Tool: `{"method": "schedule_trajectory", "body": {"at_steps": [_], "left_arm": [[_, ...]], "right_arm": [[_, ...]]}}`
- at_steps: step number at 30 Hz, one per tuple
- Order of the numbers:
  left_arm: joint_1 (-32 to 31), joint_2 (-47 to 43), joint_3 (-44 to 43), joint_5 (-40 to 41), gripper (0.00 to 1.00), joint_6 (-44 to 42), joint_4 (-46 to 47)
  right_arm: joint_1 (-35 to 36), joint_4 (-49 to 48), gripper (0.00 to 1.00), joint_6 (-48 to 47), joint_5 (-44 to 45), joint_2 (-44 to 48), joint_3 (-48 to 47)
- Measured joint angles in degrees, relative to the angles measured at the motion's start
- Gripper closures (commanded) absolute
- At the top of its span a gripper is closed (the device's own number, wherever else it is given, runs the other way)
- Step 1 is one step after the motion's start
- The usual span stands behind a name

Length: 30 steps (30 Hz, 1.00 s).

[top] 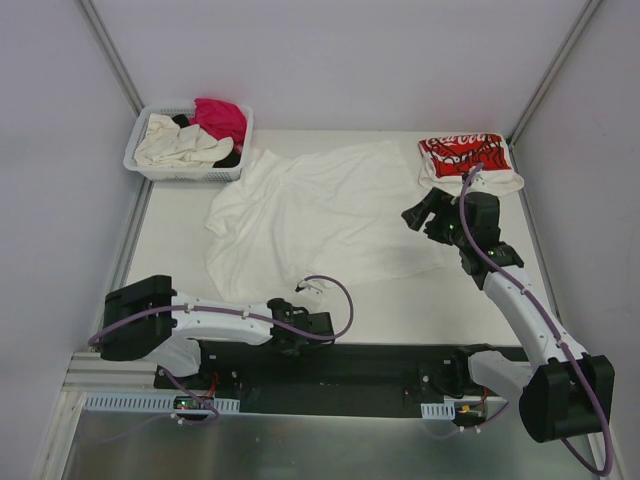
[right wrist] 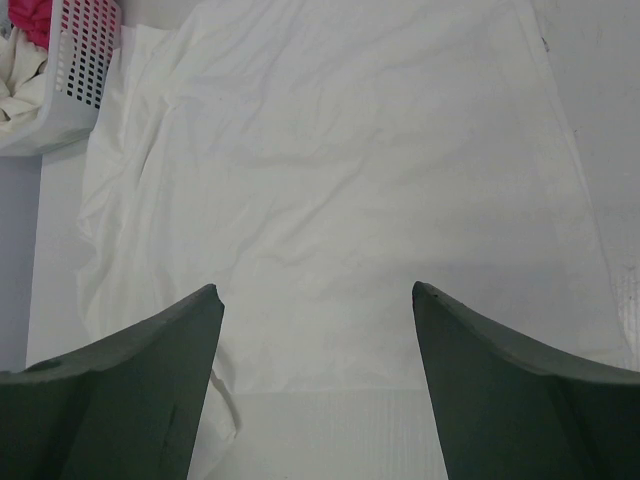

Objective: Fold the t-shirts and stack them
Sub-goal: Grap the side of the flattened tshirt closest away from the robot with both arms

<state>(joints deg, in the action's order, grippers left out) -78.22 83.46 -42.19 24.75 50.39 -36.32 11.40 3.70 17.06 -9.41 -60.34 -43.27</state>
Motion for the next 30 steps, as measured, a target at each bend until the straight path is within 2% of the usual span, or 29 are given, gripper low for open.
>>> {"method": "schedule_trajectory", "body": {"at_steps": [6, 15, 25, 28, 30], "left_arm": [[1.8, -0.8, -1.2, 1.0, 1.00, -2.0, 0.2], [4.9, -3.9, -9.2, 6.3, 1.00, -5.9, -0.3], [7.5, -6.6, -10.2, 7.9, 1.00, -9.9, -0.5], [7.8, -7.4, -10.2, 8.3, 1.00, -10.9, -0.7], [8.0, -8.4, -10.2, 8.7, 1.00, -11.4, -0.9]], "right_arm": [[0.0, 0.0, 0.20, -0.2, 0.3, -1.3, 0.0], [0.0, 0.2, 0.18, -0.5, 2.2, -7.6, 0.0], [-0.5, 4.3, 0.18, -1.0, 10.2, -8.5, 0.0], [-1.6, 6.0, 0.21, -0.8, 12.0, -8.8, 0.1], [-1.9, 6.5, 0.30, -0.6, 13.2, -8.8, 0.7]]}}
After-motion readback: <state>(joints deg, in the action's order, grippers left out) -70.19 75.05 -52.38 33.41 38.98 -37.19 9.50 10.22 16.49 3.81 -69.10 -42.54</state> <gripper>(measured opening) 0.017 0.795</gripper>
